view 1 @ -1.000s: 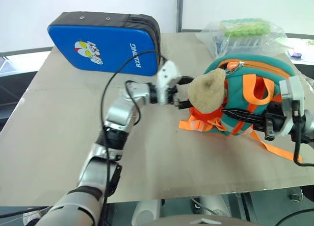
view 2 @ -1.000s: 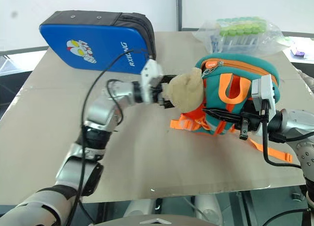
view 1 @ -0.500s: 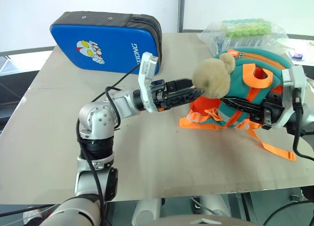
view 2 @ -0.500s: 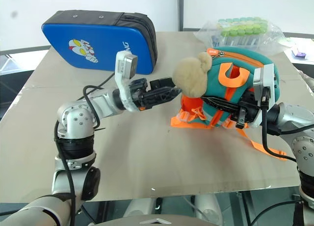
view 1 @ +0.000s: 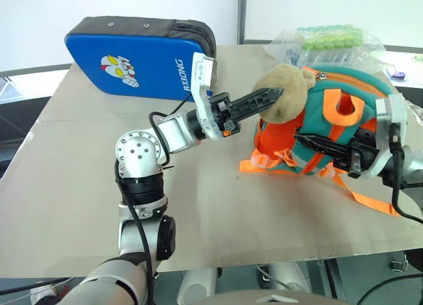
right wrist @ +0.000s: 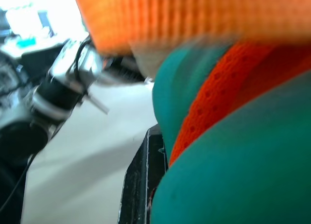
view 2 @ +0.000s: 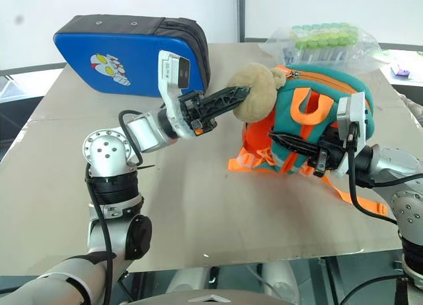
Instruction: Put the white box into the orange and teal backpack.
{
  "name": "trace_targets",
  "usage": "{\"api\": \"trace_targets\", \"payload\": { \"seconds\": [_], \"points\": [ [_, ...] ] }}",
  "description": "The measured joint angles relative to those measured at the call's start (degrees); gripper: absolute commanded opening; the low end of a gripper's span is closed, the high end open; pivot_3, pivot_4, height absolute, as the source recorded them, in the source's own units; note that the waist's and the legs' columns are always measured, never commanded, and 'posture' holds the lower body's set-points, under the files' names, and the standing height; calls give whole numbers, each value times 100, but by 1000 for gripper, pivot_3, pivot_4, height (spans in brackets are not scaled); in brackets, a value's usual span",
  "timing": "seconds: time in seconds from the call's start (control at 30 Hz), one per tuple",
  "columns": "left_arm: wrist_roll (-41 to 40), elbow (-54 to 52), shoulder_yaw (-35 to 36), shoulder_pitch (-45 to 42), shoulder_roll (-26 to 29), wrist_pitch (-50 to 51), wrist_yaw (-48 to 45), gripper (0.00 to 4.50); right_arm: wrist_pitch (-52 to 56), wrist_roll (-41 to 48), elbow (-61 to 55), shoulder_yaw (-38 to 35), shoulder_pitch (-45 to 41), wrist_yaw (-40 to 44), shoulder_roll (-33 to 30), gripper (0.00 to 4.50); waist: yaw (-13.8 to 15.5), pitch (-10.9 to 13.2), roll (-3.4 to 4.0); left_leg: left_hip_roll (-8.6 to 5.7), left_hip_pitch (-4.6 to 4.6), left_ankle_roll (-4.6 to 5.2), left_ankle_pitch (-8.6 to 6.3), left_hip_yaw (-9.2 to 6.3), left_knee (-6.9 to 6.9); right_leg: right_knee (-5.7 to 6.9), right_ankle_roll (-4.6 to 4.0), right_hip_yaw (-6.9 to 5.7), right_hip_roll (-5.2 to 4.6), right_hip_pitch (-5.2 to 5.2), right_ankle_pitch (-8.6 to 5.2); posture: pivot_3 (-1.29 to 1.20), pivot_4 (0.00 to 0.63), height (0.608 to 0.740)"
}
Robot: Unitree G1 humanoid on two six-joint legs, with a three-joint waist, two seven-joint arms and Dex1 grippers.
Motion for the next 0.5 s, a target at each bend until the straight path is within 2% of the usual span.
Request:
{"api": "trace_targets", "payload": {
  "seconds": [0.1, 0.23, 0.33, 0.4, 0.5],
  "points": [
    [12, 682, 338, -668, 41, -423, 92, 87, 1, 614, 436, -447, -416, -603, 224, 0, 8, 0, 0, -1, -2, 1, 0, 2, 2, -1, 1, 0, 0, 0, 2, 0, 150, 740],
    [-116, 1420, 771, -1343, 302, -589, 299, 37, -18, 1123, 839, -836, -682, -1118, 358, 0, -23, 0, 0, -2, -6, 1, 0, 10, -7, -4, 2, 6, 0, -6, 1, 0, 150, 740],
    [-298, 1483, 872, -1335, 339, -564, 440, 37, -68, 1317, 933, -914, -755, -1404, 515, 0, -34, 0, 1, 2, -12, -1, 1, 17, -16, -7, 5, 10, -4, -16, -1, 0, 150, 740],
    [-351, 1304, 894, -1074, 445, -522, 526, 37, -142, 1348, 930, -914, -771, -1533, 639, 0, -37, -2, 4, 3, -15, -5, 3, 19, -21, -7, 8, 19, -6, -23, -3, 0, 150, 740],
    [-392, 766, 905, -99, 659, -379, 736, 37, -261, 1295, 928, -929, -757, -1695, 686, 0, -35, -2, 6, 5, -13, -20, 11, 18, -26, -7, 11, 38, -13, -31, -5, 0, 150, 740]
  ]
}}
